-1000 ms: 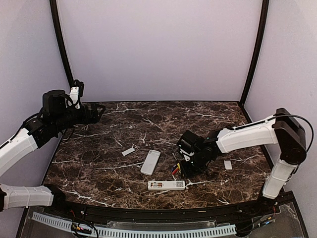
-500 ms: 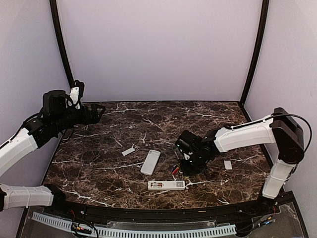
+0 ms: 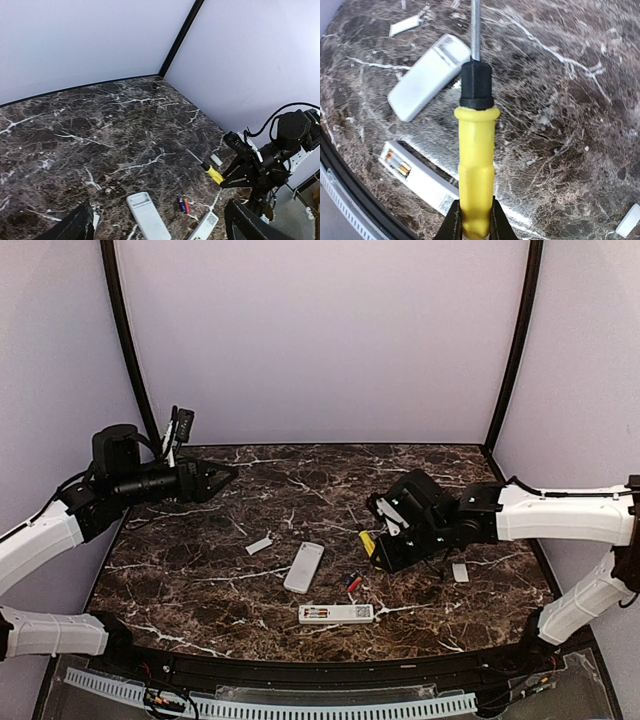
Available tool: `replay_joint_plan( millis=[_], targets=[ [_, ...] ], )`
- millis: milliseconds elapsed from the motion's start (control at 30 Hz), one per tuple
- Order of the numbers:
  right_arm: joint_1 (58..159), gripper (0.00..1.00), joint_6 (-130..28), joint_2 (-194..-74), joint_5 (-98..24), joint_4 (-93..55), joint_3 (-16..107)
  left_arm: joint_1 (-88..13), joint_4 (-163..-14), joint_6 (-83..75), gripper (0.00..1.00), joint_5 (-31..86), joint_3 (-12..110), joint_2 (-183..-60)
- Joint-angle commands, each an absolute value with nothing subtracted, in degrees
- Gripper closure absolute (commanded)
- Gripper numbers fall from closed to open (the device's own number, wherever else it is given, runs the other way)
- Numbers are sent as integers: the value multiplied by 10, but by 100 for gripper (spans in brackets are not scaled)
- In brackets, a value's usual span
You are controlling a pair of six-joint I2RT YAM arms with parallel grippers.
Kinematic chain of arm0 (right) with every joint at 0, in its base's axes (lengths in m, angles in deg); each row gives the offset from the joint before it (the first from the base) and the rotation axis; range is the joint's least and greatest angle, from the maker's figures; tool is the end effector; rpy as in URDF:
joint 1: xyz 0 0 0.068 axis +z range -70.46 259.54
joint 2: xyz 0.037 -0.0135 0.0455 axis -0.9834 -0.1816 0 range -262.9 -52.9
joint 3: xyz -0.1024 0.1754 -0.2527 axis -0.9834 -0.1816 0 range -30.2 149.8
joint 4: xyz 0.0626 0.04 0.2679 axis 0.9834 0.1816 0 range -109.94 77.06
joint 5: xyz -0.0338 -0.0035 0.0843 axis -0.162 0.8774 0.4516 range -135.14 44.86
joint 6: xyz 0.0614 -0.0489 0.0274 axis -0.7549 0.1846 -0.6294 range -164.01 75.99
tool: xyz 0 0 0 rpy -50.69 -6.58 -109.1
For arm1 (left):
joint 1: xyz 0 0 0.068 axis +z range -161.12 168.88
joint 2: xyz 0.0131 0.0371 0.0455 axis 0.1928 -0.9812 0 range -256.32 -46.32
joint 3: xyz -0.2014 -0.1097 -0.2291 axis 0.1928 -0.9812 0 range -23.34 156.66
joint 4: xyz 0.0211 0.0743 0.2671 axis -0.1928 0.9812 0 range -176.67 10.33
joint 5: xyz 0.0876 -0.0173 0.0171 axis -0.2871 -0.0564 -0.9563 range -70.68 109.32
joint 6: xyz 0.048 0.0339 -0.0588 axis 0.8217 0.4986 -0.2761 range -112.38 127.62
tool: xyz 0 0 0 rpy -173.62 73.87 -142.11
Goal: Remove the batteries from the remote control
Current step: Pick up the screwdriver from the center of the board, then pass from the right arm to the left
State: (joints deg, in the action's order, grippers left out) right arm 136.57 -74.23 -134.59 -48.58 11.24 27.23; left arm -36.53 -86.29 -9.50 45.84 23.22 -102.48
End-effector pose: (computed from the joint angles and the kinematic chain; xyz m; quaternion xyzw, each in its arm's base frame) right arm 0.1784 0.2672 0.2531 -0.2126 0.9305 0.1841 0.2347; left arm 0.2114 -0.1363 0.3679 0.2010 0.7329 -0.3907 0.5194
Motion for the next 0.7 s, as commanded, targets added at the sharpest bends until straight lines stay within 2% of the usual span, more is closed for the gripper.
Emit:
replay_joint_plan(
  millis=[0,300,667],
  targets=[
    [1400,95,-663,-1309,-496,105,281,-411,-888,-211,11,513,241,-1046],
    [1446,97,-629,-1319,-507,79,305,-486,-946,-387,12,551,245,-1120],
    [1489,98,-597,-1375,-540,66,349,-501,-921,-417,14,559,253,-1178]
  ],
)
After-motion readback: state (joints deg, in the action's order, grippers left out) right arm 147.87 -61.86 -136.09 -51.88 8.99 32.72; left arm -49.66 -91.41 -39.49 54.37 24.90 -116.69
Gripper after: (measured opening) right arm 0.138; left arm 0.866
